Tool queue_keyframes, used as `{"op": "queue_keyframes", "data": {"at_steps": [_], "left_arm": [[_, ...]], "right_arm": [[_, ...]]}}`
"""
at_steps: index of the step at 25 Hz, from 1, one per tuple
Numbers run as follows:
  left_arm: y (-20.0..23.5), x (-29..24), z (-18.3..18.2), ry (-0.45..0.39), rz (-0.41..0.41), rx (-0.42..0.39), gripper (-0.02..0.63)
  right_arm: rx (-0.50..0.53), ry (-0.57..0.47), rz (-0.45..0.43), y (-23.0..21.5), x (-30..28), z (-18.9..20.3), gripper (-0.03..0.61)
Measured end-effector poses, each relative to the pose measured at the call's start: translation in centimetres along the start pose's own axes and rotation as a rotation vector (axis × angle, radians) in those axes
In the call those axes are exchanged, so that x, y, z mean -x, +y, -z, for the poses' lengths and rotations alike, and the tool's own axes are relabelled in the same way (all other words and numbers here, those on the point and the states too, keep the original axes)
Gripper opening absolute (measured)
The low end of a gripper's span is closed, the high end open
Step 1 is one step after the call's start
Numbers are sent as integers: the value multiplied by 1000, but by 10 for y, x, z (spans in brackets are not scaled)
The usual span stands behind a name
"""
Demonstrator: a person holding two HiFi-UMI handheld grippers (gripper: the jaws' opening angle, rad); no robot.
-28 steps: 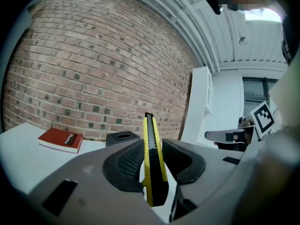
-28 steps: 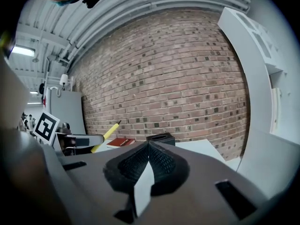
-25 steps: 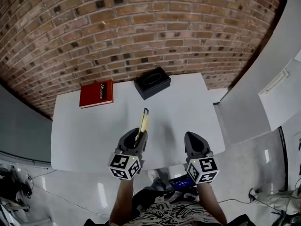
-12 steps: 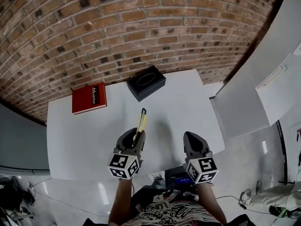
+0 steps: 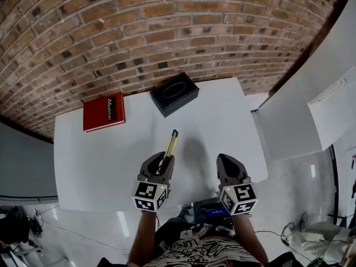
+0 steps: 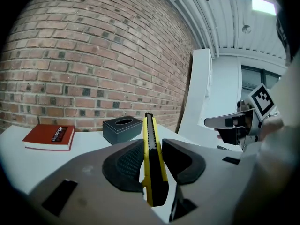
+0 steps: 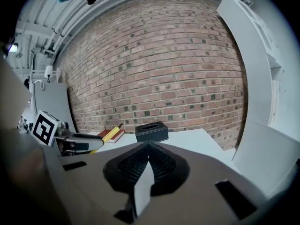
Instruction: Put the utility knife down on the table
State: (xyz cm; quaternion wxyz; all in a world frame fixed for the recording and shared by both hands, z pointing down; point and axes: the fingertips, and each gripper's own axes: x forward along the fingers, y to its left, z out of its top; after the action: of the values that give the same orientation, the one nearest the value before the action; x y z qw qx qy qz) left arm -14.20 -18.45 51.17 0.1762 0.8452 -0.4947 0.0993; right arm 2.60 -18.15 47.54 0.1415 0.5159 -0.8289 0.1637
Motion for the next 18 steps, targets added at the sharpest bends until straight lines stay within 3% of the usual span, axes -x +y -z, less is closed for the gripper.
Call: {"op": "queue_keyframes", "data": {"at_steps": [10, 18], "left_arm": [[1, -25, 44, 109, 4, 7, 126], [-4, -48, 95, 247, 3, -3, 126]], "right_arm": [[-13, 105, -4, -16, -18, 37, 0], [-13, 158, -8, -33, -29, 53, 0]]}}
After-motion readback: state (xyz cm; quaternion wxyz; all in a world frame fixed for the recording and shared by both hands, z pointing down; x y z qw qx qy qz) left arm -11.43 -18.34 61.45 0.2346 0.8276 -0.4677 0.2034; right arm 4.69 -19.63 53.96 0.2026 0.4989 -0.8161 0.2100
